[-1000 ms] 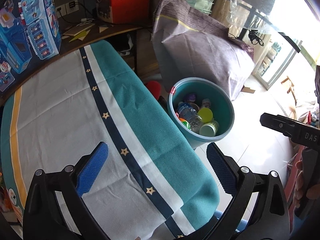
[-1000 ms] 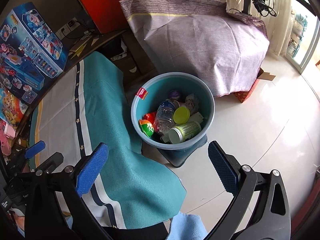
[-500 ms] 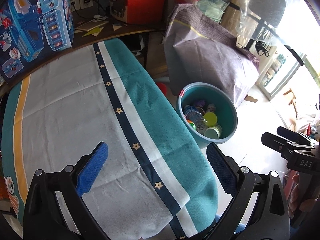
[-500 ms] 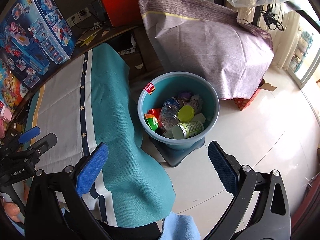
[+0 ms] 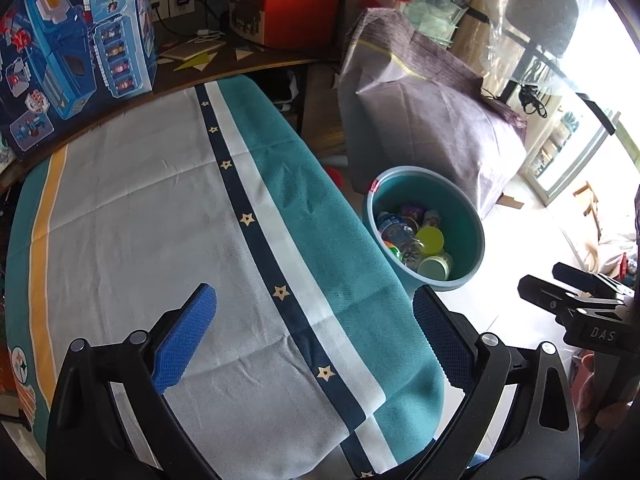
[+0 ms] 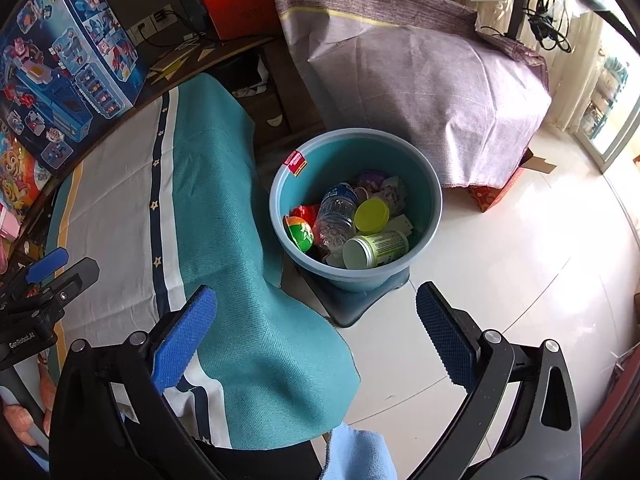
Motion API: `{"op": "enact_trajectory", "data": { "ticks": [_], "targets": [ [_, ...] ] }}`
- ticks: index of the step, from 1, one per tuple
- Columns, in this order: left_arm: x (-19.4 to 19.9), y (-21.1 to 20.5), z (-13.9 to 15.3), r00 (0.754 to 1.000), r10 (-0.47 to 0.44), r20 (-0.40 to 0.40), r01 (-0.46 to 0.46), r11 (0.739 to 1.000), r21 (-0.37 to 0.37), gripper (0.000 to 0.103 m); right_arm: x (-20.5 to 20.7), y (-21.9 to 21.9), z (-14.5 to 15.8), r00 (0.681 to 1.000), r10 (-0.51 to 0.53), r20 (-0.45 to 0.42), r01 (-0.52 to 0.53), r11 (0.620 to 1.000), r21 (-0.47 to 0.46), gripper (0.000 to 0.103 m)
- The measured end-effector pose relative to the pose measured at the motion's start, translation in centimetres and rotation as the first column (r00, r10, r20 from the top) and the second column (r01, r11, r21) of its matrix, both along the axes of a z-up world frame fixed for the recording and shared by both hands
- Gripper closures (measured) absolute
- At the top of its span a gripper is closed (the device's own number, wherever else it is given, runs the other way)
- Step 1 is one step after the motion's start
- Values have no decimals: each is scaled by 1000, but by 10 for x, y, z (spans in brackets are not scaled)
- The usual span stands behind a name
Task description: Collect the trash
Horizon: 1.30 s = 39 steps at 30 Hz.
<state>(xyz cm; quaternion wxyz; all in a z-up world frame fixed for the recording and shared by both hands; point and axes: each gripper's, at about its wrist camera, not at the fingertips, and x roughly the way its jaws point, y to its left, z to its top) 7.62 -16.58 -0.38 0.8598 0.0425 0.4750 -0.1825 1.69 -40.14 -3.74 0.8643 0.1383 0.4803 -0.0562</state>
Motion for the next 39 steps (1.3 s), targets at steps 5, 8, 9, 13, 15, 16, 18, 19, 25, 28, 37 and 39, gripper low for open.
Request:
{"op": "enact_trajectory", "data": {
  "ticks": [5, 8, 9, 13, 15, 16, 18, 19, 25, 28, 37, 39],
  "targets": [
    [2, 2, -4, 1000, 3, -10, -3, 1000, -1, 4, 3, 2, -4, 1000, 3, -8, -3, 1000, 6, 7],
    [3, 2, -7, 1000, -4, -13, 4, 1000, -5, 4, 4, 2, -4, 1000, 1, -6, -1, 1000, 10, 7],
    [3, 2, -8, 1000, -10, -15, 9, 1000, -12, 4, 5, 2, -4, 1000, 1, -6, -1, 1000, 9, 7],
    [0, 0, -8, 1000, -18, 2, 18, 1000, 0, 4, 5, 1, -4, 1000, -4, -7, 4, 1000, 6, 7],
    [-1, -1, -9, 1000, -26, -1, 26, 1000, -9, 4, 5, 0, -5, 1000, -8, -8, 8, 1000, 2, 7],
    [0, -1, -10, 1000, -30, -3, 29, 999, -13, 4, 5, 0, -6, 1000, -9, -11, 9, 1000, -2, 7],
    [-1, -1, -10, 1000, -28, 5, 28, 1000, -2, 4, 6, 0, -7, 1000, -8, -14, 8, 1000, -3, 7],
    [-1, -2, -10, 1000, -28, 11, 28, 1000, 6, 4, 6, 0, -8, 1000, -9, -14, 9, 1000, -4, 7],
    [-3, -3, -12, 999, -34, 11, 34, 999, 25, 4, 7, 0, -11, 1000, -10, -20, 10, 1000, -7, 7],
    [-2, -3, -13, 999, -34, 8, 34, 999, 31, 4, 8, 0, -12, 1000, -9, -24, 9, 1000, -8, 7],
    [1, -2, -16, 1000, -25, -3, 25, 999, 48, 4, 12, 0, -16, 999, -8, -35, 7, 1000, -7, 7],
    [1, -2, -18, 1000, -26, -7, 26, 998, 50, 4, 13, 1, -16, 999, -6, -38, 6, 1000, -8, 7]
  ]
}}
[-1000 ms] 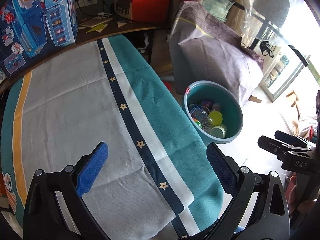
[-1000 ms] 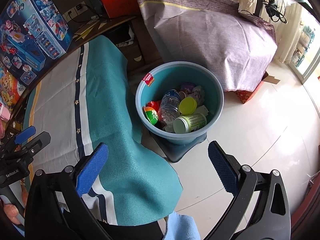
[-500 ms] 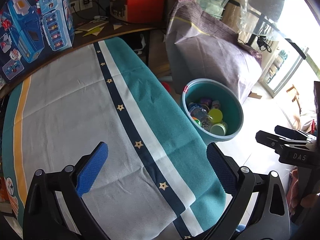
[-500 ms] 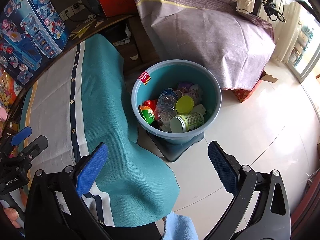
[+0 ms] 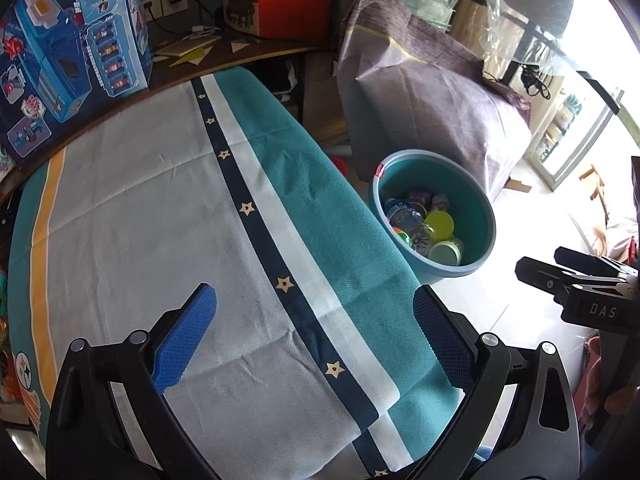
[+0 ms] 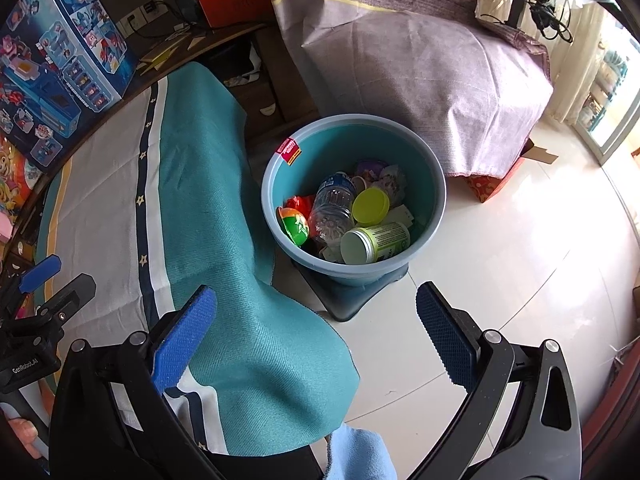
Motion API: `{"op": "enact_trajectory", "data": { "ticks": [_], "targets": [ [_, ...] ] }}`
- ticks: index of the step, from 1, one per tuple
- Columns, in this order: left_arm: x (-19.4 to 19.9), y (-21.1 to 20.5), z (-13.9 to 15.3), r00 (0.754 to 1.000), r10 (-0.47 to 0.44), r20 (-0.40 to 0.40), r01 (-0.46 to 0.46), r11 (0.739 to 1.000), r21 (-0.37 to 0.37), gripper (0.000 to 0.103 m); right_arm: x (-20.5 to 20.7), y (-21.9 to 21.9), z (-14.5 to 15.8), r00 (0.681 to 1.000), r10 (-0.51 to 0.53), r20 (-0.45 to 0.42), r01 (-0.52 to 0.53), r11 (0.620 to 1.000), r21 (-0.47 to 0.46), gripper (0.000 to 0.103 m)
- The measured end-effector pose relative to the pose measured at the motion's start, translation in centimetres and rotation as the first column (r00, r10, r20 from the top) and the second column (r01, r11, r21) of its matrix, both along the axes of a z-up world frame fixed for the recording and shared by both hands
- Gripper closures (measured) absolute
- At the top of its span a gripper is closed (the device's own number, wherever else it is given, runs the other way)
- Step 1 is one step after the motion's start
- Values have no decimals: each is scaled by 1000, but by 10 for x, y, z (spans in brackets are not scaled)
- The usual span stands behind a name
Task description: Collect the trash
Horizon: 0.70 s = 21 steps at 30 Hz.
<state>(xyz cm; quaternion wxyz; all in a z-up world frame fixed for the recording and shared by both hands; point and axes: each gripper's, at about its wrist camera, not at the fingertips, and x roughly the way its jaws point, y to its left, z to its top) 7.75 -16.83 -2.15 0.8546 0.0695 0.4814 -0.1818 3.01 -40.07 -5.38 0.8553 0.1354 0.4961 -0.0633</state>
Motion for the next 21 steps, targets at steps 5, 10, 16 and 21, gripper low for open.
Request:
{"op": "enact_trajectory", "data": {
  "ticks": [5, 10, 16, 21],
  "targets": [
    [2, 0, -3, 1000, 1, -8, -1, 1000, 5, 4, 2, 1, -2, 1000, 4, -7, -4, 1000, -1, 7],
    [4, 0, -7, 1000, 2, -16, -2, 1000, 16, 4, 6, 2, -6, 1000, 1, -19, -1, 1000, -4, 7],
    [7, 1, -16, 999, 0, -45, 1, 1000, 16, 4, 9, 2, -9, 1000, -8, -28, 7, 1000, -10, 7],
    [8, 4, -22, 998, 4, -61, -3, 1000, 17, 4, 10, 3, -11, 999, -12, -32, 11, 1000, -16, 7]
  ]
}}
